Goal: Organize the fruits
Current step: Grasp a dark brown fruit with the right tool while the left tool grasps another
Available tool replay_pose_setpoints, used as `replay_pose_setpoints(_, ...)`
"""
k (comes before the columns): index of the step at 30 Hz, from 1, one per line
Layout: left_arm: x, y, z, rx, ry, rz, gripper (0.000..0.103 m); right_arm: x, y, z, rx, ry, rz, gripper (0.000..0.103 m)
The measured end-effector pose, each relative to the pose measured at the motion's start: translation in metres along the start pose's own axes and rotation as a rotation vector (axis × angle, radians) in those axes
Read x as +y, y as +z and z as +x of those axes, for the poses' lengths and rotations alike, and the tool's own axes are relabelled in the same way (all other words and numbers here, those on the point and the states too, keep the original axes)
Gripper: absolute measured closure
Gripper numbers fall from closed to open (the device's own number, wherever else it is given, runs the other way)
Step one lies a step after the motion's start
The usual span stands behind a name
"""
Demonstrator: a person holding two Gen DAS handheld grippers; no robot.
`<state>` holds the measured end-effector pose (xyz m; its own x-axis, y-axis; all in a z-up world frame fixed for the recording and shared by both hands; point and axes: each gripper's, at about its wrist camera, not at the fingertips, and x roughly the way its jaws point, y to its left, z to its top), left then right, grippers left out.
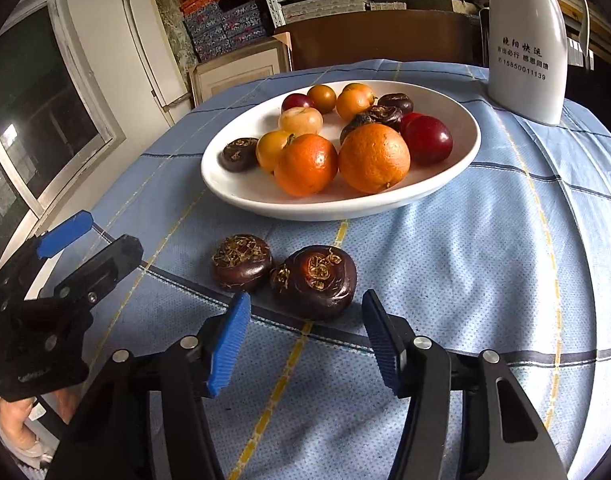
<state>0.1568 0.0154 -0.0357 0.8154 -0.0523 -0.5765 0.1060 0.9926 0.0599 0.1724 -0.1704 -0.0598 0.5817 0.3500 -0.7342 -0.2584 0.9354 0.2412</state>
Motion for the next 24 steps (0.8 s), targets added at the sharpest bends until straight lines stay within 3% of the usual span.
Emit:
replay_pose_setpoints(11, -0.004, 0.000, 0.003, 0.012, 0.004, 0.028, 0.005, 0.004, 0.002, 0.004, 0.009, -0.018, -0.015, 0.047)
replay_pose_setpoints(15, -0.007, -0.001, 0.006, 0.026, 0.004, 0.044, 0.005, 0.006, 0.003, 0.005, 0.011, -0.034, -0.021, 0.060)
replay_pose_setpoints(24, -0.001, -0.002, 0.010, 0.046, -0.011, 0.015, 0.005, -0.002, 0.001, -0.005, -0.026, 0.009, -0.006, 0.061)
